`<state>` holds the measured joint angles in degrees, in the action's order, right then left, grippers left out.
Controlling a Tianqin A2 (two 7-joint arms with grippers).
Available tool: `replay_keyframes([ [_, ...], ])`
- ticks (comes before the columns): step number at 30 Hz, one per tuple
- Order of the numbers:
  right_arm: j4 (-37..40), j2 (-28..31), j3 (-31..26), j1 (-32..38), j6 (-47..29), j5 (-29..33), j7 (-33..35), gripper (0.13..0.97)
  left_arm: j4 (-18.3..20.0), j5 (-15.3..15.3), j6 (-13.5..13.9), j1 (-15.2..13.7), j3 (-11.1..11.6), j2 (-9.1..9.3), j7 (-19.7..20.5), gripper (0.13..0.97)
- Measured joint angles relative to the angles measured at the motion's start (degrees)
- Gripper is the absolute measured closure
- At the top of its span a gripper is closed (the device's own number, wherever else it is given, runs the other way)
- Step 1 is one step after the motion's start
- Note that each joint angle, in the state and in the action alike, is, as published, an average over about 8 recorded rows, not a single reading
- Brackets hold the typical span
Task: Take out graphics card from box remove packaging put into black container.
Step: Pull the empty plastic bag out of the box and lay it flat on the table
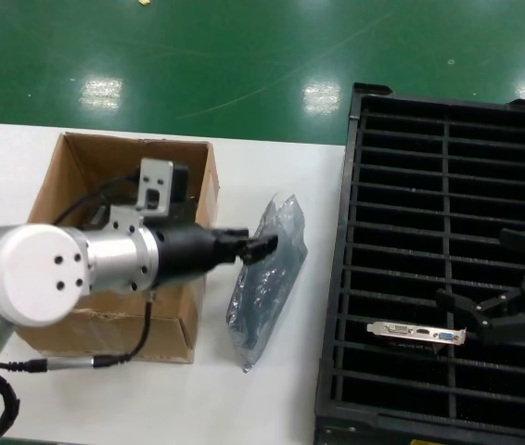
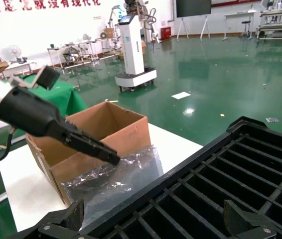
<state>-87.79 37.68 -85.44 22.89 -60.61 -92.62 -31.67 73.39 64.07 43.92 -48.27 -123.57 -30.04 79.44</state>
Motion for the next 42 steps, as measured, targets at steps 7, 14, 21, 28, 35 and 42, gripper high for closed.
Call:
replay_keyframes([
  [7,0.0,0.0,0.0,0.0,0.0,0.0,0.0,0.129,5.27,-2.1,2.08,1.01,7.0,-0.49,-2.33,0.716],
  [14,0.0,0.0,0.0,0.0,0.0,0.0,0.0,0.129,12.29,-3.4,1.95,4.08,14.11,-2.76,-6.91,0.533],
  [21,0.0,0.0,0.0,0.0,0.0,0.0,0.0,0.129,22.34,-13.3,-1.44,10.25,22.78,-3.91,-16.77,0.46],
  [28,0.0,-0.02,-0.01,-0.02,0.06,-0.01,0.03,0.129,29.97,-27.37,-6.0,18.4,31.64,-2.48,-31.09,0.317],
  [35,-0.16,-0.84,-0.25,-0.94,2.5,-0.43,1.3,0.129,30.5,-26.83,-8.36,21.13,33.07,-1.57,-36.01,0.209],
  [42,-0.48,-2.52,-0.76,-2.81,7.44,-1.29,3.88,0.129,29.38,-21.07,-11.3,23.3,32.84,-0.37,-39.37,0.157],
])
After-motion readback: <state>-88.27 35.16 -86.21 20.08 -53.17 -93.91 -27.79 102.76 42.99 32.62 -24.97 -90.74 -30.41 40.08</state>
